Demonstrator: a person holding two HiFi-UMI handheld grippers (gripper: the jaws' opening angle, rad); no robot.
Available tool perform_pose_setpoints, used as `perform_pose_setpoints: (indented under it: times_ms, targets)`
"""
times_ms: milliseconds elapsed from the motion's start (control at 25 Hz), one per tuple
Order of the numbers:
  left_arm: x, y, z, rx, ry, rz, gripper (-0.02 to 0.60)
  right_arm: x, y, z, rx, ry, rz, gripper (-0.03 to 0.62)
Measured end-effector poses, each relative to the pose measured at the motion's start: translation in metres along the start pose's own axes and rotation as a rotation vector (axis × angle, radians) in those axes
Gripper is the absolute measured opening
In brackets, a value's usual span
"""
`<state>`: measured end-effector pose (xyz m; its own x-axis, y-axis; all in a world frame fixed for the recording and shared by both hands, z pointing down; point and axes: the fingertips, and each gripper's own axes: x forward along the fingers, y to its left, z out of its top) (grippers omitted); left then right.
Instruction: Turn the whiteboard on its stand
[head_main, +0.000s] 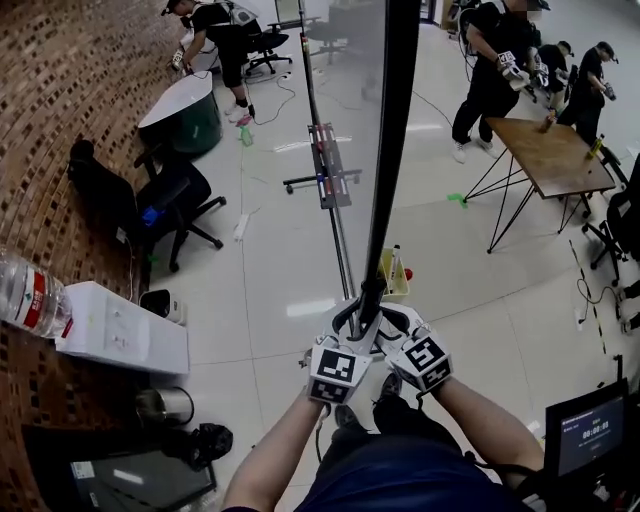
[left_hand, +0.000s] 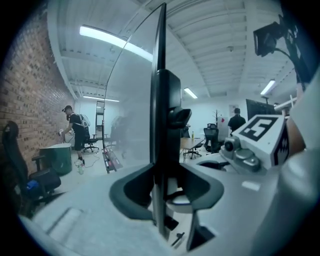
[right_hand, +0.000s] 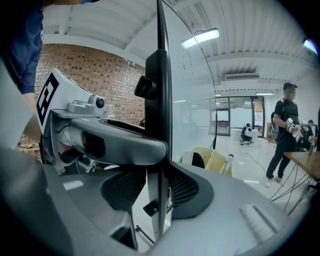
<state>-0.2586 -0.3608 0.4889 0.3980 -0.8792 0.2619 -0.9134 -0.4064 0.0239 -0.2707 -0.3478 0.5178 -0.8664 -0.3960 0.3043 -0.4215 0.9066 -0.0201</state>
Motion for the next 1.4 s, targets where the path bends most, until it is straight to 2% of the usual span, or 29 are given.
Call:
perform_pose_setpoints:
  times_ms: [120,240,360,480,640,760,960,1080,1240,1400]
  targets:
    - [-0.007,-0.018,-0.003,0.009,0.015,-0.01,0.161,-0.017,0.007,-0.005,0.005,0.007,-0.021,0.146]
    - [-0.013,-0.023,-0.012,0.064,0.054,-0.011,0.163,-0.022,0.014,-0.01,0.006,0.006,-0.033,0.144]
    - [-0.019,-0.026,-0.014,0.088,0.049,-0.006,0.17,-0.025,0.024,-0.014,-0.001,0.013,-0.026,0.144]
    - [-0.025,-0.028,-0.018,0.06,0.028,-0.005,0.189,-0.03,0.033,-0.017,-0.006,0.014,-0.026,0.141]
    - [-0.038,-0.042,-0.016,-0.006,0.028,0.016,0.169,-0.04,0.044,-0.018,-0.01,-0.007,-0.017,0.141]
    - [-0.049,-0.053,-0.022,0.013,0.023,0.045,0.167,-0.055,0.056,-0.022,-0.009,-0.016,-0.006,0.141]
    - [-0.072,-0.084,-0.014,-0.021,0.02,0.085,0.167,-0.079,0.076,-0.028,-0.015,-0.027,0.025,0.14]
    - [-0.077,-0.094,-0.025,0.001,0.014,0.097,0.167,-0.094,0.083,-0.032,-0.013,-0.024,0.028,0.14]
    - [-0.087,-0.127,-0.029,-0.017,0.016,0.065,0.167,-0.122,0.093,-0.046,-0.013,-0.003,0.017,0.14]
    - [-0.098,-0.153,-0.028,-0.007,-0.018,0.015,0.166,-0.147,0.101,-0.051,-0.015,-0.042,-0.001,0.141]
